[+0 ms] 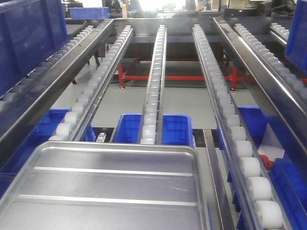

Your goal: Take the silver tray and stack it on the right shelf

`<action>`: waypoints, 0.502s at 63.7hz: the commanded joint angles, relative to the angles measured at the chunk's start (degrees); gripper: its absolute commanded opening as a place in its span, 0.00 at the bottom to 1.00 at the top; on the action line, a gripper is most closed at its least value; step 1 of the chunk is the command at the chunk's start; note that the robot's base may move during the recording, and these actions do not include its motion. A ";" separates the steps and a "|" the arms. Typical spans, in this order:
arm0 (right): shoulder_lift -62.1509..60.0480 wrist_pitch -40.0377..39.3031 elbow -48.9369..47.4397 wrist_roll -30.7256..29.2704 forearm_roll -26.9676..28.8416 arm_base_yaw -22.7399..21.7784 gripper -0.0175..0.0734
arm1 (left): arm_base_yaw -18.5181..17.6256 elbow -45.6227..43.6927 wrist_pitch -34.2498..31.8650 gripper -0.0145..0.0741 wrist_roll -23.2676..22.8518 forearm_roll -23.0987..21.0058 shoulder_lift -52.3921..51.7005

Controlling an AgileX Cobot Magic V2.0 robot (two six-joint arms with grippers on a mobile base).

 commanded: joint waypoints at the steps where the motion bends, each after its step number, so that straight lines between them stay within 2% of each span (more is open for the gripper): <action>1: -1.25 -4.70 -1.03 -0.57 0.18 -0.03 0.25 | -0.30 1.00 -4.82 0.06 0.04 -0.39 -0.82; 32: -1.25 -4.70 -1.03 -0.57 0.18 -0.03 0.25 | -0.30 1.00 -5.34 0.06 0.04 0.01 -0.82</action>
